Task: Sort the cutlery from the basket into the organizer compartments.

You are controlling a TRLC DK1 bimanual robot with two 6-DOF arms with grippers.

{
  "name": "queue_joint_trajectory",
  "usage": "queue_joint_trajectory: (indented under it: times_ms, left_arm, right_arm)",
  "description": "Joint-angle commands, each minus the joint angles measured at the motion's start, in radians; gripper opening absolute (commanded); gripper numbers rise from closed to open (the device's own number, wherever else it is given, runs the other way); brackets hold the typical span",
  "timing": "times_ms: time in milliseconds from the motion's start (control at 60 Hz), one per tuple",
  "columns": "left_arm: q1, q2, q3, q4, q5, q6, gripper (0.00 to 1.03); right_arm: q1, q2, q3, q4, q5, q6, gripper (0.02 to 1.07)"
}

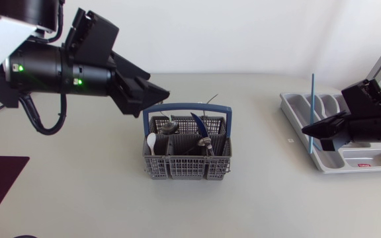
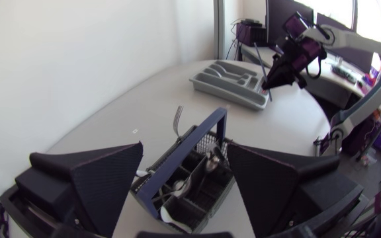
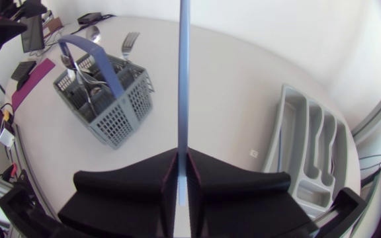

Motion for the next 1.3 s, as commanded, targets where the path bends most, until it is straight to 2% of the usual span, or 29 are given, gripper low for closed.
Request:
queue_joint_trajectory:
  times_ms: [0,217,317,433,600,817,933,1283]
  left_arm:
    - [-0.028,-0.047,-0.053,-0.005,-0.072,0.109,0.87]
    - [-0.049,-0.088,-0.132,-0.022,-0.197,0.213,0.87]
    - [-0.056,-0.096,-0.162,-0.013,-0.232,0.225,0.87]
    - [-0.099,-0.102,-0.201,0.013,-0.293,0.237,0.87]
    - [-0.175,-0.073,-0.235,0.053,-0.324,0.22,0.86]
    - [-0.243,0.007,-0.26,0.153,-0.33,0.124,0.83]
    - [-0.253,0.042,-0.286,0.241,-0.33,0.098,0.83]
    - [-0.266,0.157,-0.286,0.412,-0.327,0.035,0.83]
  right_arm:
    - [-0.078,0.08,0.015,0.017,-0.004,-0.05,0.08]
    - [-0.213,0.279,0.09,0.061,0.056,-0.067,0.08]
    - [-0.228,0.347,0.117,0.092,0.096,-0.061,0.08]
    - [-0.242,0.442,0.16,0.141,0.15,-0.039,0.08]
    - [-0.242,0.579,0.214,0.21,0.225,-0.004,0.08]
    - [-0.225,0.727,0.252,0.294,0.275,0.041,0.08]
    - [-0.218,0.78,0.258,0.328,0.303,0.048,0.1]
    - [-0.23,0.865,0.266,0.373,0.351,0.051,0.11]
